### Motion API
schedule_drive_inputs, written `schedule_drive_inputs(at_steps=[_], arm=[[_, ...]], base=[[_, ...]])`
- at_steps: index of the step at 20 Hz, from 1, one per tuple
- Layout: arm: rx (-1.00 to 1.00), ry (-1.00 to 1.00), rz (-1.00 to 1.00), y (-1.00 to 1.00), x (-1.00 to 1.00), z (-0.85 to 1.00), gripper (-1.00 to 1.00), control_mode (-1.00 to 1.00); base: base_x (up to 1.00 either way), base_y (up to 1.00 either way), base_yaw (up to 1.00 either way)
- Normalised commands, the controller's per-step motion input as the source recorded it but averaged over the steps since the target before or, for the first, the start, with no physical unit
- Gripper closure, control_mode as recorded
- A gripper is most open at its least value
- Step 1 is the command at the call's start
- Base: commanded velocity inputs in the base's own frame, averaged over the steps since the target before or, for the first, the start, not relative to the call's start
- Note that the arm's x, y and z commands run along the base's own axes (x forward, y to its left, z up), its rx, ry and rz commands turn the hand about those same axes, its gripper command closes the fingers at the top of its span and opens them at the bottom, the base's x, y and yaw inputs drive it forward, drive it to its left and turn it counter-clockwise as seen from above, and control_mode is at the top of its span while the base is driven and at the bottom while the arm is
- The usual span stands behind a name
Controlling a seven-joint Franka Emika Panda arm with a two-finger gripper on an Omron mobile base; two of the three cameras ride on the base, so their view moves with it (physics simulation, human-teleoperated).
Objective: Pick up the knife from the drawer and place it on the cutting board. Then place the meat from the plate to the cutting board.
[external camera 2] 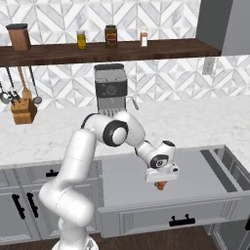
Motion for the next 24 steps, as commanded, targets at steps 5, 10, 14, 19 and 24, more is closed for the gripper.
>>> schedule_drive_inputs(at_steps=[5, 10, 14, 19, 24], arm=[[0.0, 0.0, -0.01, 0.0, -0.43, 0.77, 1.0, -1.0], [0.08, 0.07, -0.2, -0.12, -0.46, 0.83, 1.0, -1.0], [0.06, 0.25, -0.45, -0.07, -0.44, 0.77, 1.0, -1.0], [0.02, 0.33, -0.52, 0.0, -0.31, 0.84, 1.0, -1.0], [0.0, 0.33, -0.56, 0.0, -0.23, 0.85, 1.0, -1.0]], base=[[0.0, 0.0, 0.0], [0.0, 0.0, 0.0], [0.0, 0.0, 0.0], [0.0, 0.0, 0.0], [0.0, 0.0, 0.0]])
